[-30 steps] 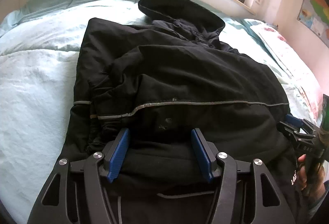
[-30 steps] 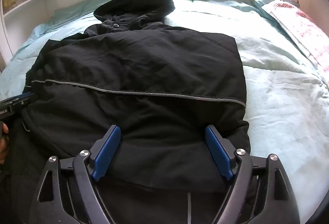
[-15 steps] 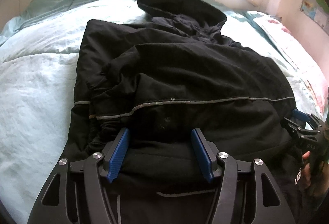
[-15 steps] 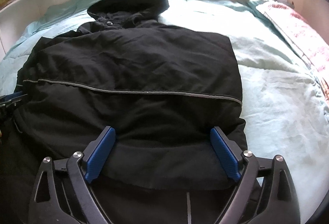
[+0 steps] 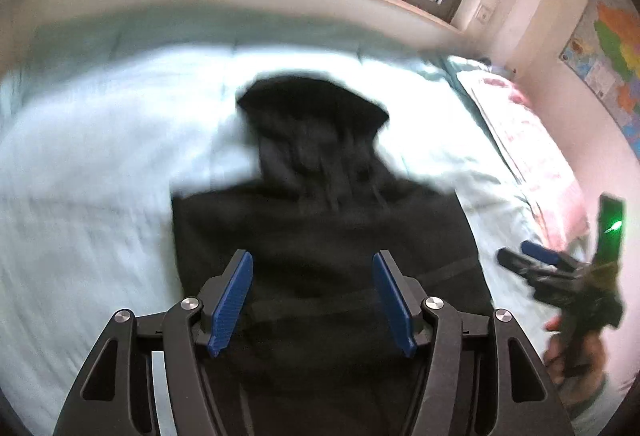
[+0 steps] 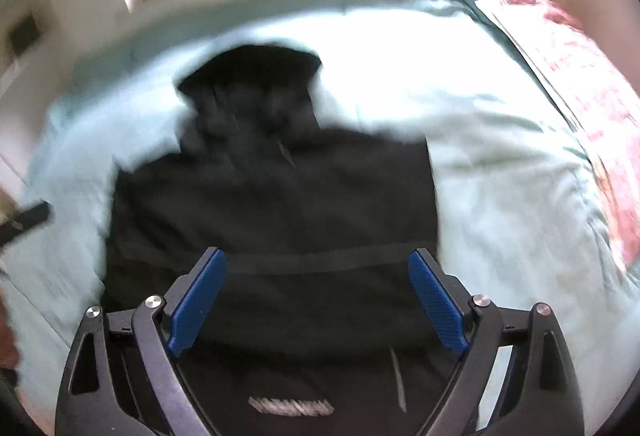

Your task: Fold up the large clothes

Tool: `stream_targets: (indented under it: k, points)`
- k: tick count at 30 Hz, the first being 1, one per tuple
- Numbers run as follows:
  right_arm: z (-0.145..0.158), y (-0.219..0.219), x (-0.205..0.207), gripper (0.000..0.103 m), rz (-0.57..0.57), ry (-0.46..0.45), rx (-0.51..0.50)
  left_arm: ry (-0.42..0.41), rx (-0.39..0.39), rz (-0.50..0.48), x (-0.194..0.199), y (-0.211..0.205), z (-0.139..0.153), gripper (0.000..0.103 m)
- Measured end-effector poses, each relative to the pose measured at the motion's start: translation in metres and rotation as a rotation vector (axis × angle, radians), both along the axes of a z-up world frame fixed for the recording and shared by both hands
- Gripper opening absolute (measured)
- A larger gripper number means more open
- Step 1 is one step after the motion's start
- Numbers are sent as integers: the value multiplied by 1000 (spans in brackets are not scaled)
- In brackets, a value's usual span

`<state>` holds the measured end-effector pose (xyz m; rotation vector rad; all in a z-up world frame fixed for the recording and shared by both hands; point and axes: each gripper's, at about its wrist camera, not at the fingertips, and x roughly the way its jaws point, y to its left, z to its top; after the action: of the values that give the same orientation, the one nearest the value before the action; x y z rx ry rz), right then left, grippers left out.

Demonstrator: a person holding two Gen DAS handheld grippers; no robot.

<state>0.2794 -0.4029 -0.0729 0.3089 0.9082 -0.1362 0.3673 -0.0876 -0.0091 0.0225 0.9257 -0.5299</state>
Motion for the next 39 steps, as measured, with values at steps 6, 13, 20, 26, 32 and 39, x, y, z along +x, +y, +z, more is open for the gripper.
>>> stream_targets:
  k: [6,13,20,26,32,39]
  points:
    - [36,-35,82,94,1,-74,52,-49,47,90,94,-22,8,65]
    - [-2,-49,191,93,32,-6,72,28,125,102,196,-55,-60,65]
    - [-60,-58,270,88,39,63,62,49,147,110,260,-84,-109,65]
    - [-97,-68,312,68,43,106,62,50,204,121,299,-107,-144,65]
    - [-93,-74,317,8,-15,63,39,55,66,242,316,-79,-138,15]
    - [-37,-79,240,8,-2,-146,48,49,-163,38,298,-61,-94,18]
